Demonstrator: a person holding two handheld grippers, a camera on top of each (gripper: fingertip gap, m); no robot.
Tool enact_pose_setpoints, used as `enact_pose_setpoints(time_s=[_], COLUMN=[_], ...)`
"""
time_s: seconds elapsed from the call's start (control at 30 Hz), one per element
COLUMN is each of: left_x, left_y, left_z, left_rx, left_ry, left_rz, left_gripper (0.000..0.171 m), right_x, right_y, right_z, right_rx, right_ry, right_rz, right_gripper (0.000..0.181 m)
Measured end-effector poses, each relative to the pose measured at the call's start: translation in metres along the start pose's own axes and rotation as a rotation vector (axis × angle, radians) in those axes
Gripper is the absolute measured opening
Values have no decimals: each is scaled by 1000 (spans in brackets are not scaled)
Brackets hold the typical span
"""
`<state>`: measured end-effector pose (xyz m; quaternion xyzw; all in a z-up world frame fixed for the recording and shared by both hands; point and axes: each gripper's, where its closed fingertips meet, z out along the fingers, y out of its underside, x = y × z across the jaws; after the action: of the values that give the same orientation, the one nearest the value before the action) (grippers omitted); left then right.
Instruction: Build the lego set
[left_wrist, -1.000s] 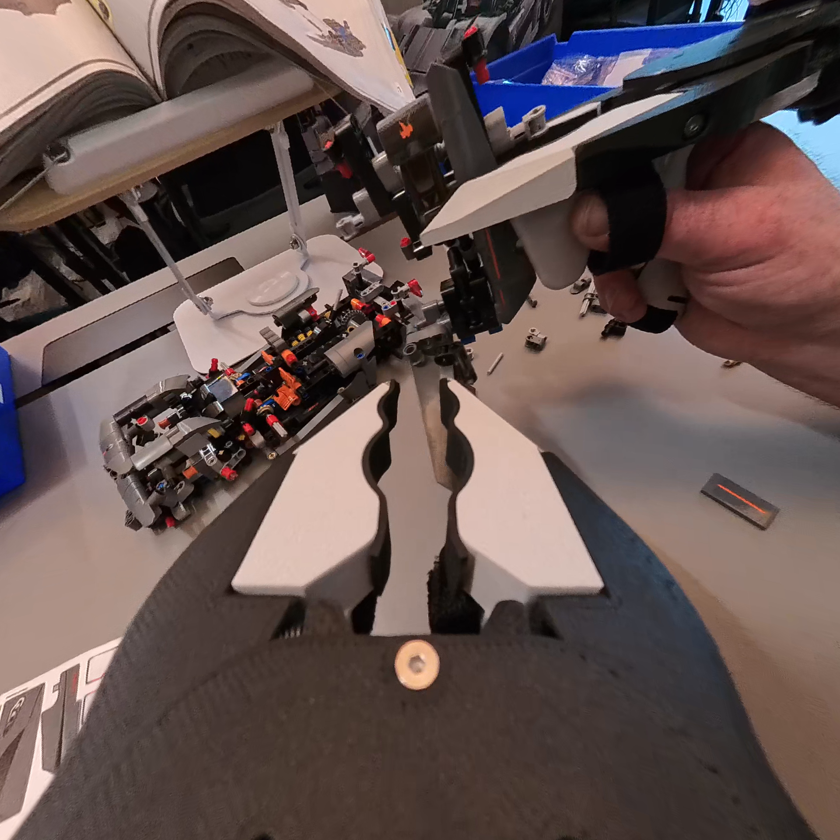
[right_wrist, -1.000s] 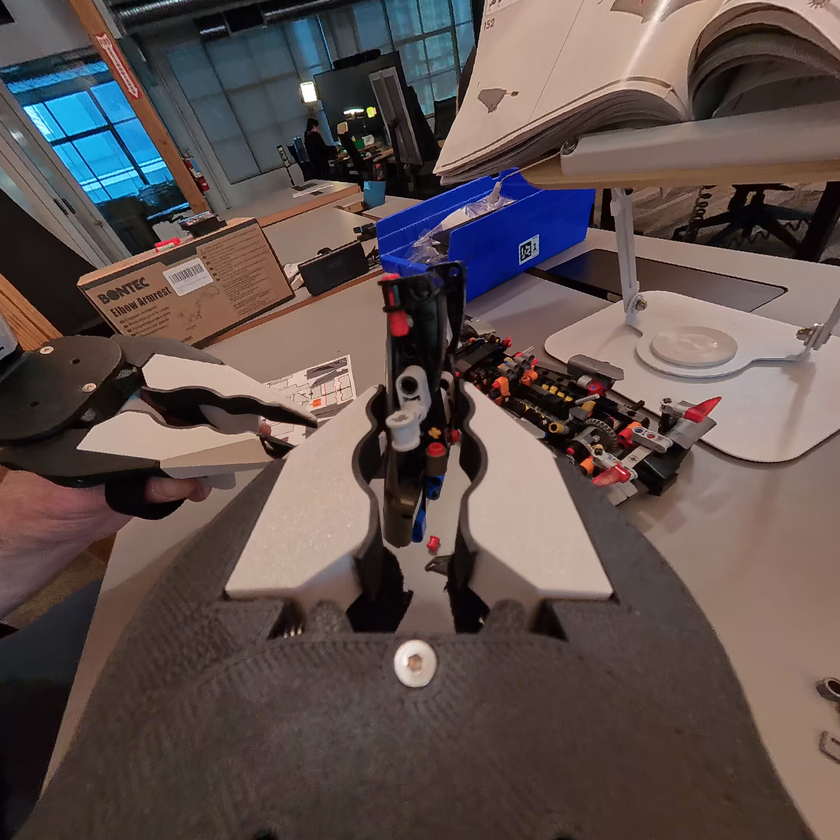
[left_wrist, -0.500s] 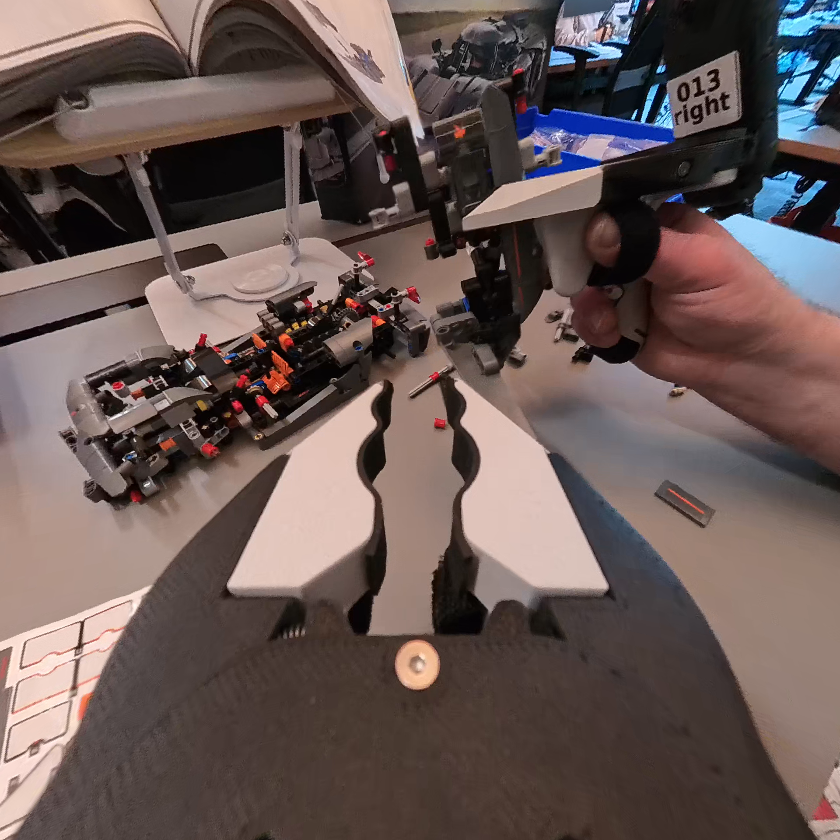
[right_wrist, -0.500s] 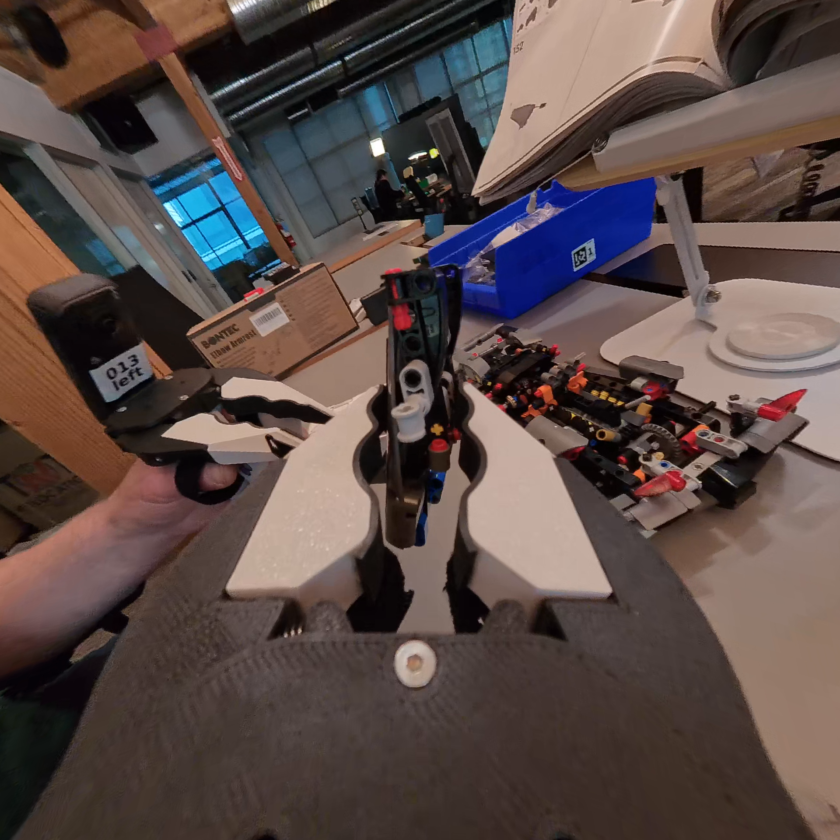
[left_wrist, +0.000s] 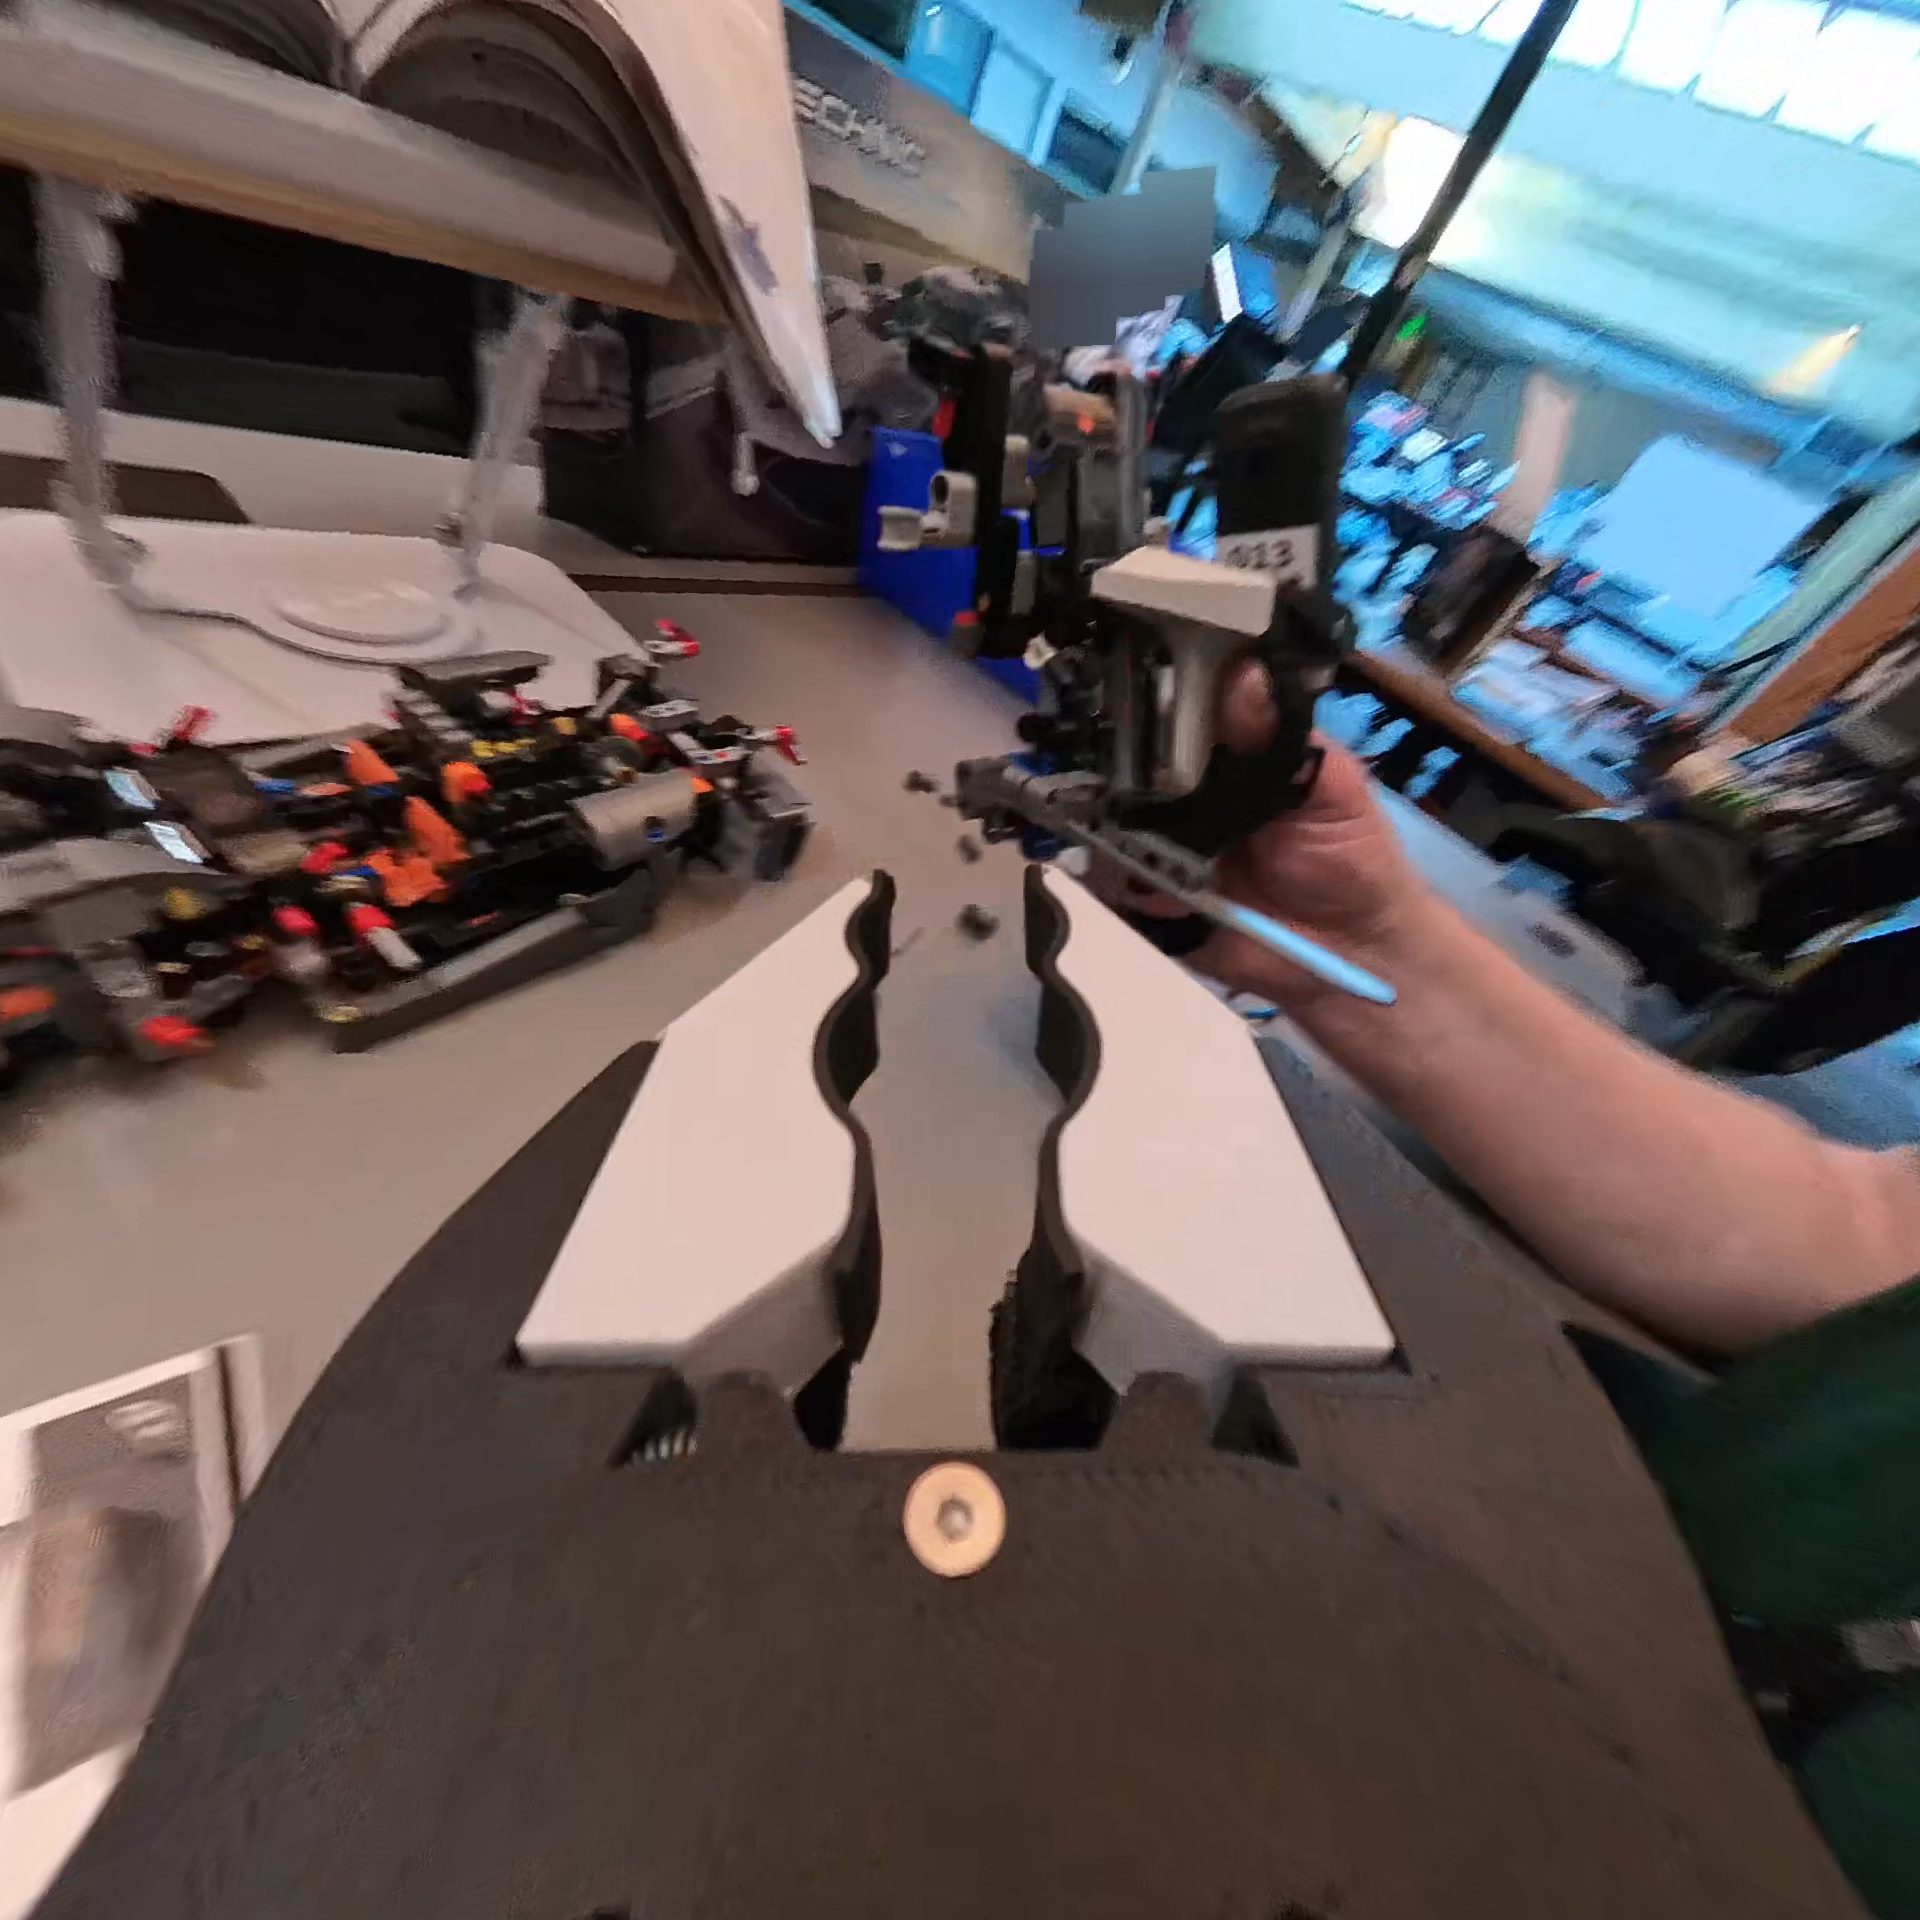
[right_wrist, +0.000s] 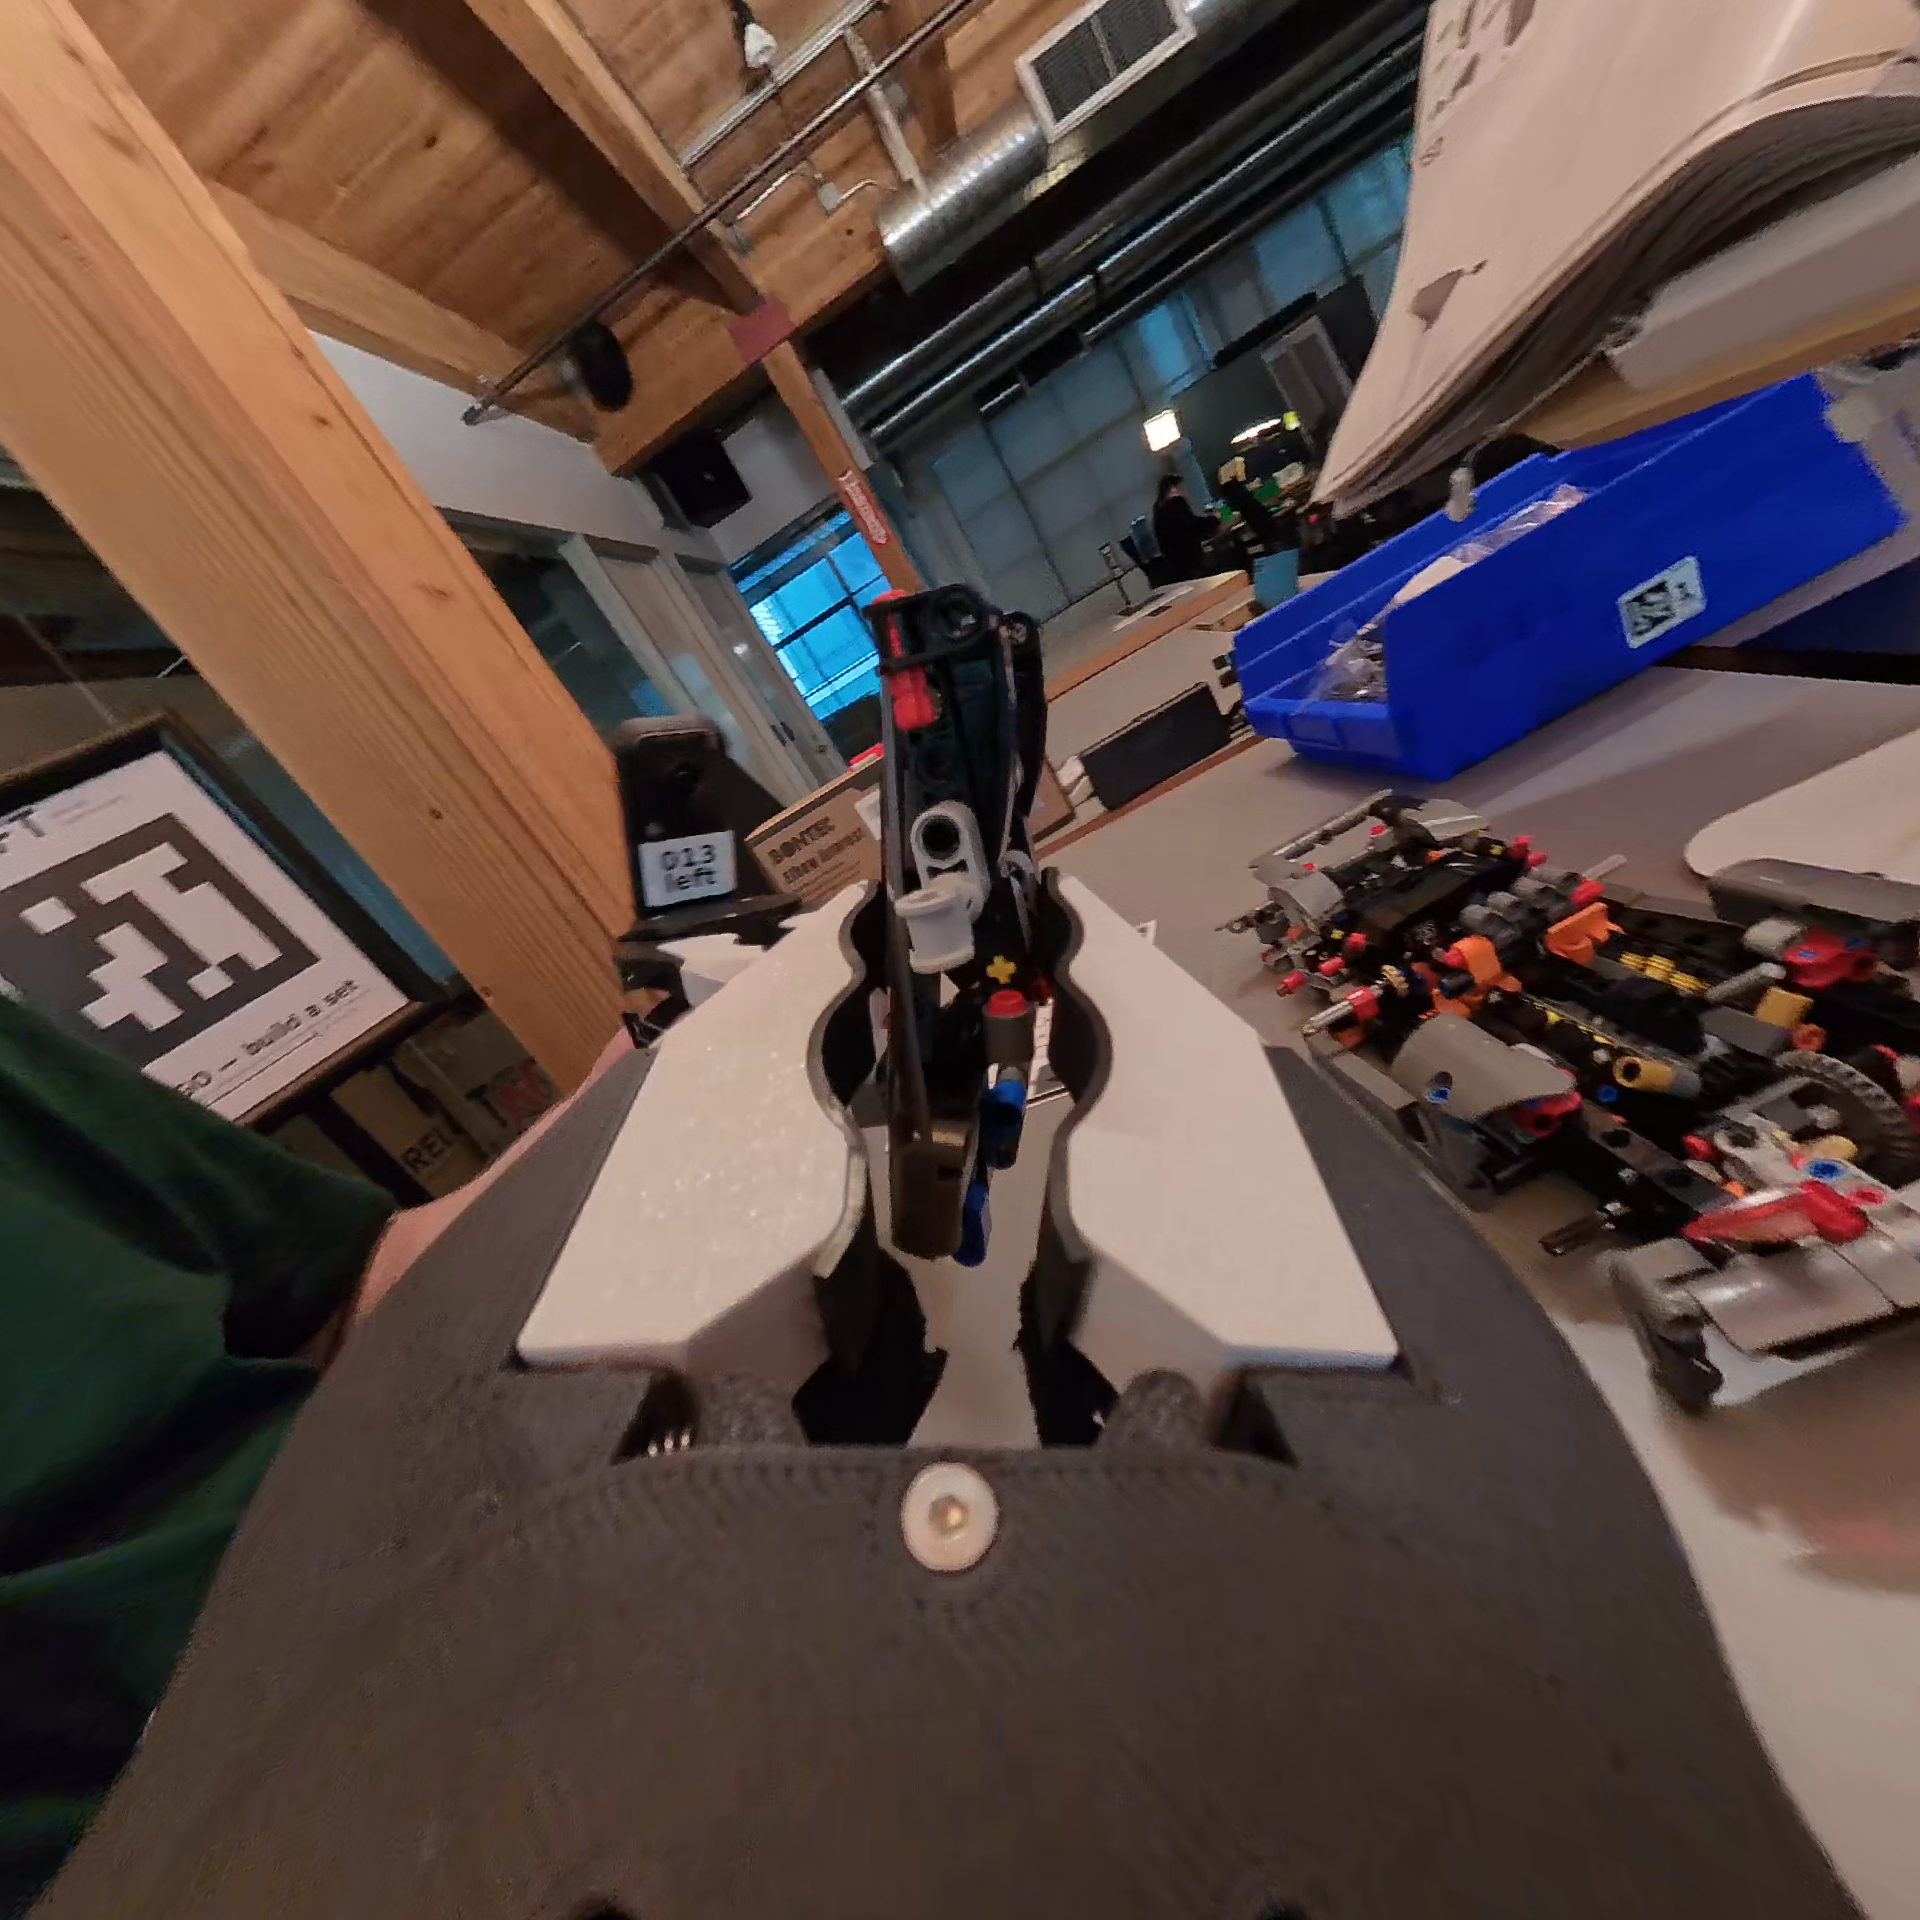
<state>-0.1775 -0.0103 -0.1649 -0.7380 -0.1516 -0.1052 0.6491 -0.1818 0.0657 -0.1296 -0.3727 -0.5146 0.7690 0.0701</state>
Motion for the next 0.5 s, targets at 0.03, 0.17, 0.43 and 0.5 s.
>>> enact_pose_setpoints(time_s=[0.03, 0.17, 0.43, 0.5], left_x=[4, 18, 57, 62], left_y=[0, 5, 22, 26], left_z=[1, 6, 10, 11], left_rx=[6, -6, -76, -85], left_ry=[42, 166, 412, 431], left_rz=[-51, -179, -361, -374], left_gripper=[25, 28, 25, 26], right_x=[-4, -22, -43, -44], right_y=[1, 6, 15, 15], right_z=[1, 5, 7, 7], right_rx=[-7, -43, -91, -96], right_ry=[-26, -137, -264, -275], right_rz=[-5, -24, -38, -41], right_gripper=[26, 26, 26, 26])
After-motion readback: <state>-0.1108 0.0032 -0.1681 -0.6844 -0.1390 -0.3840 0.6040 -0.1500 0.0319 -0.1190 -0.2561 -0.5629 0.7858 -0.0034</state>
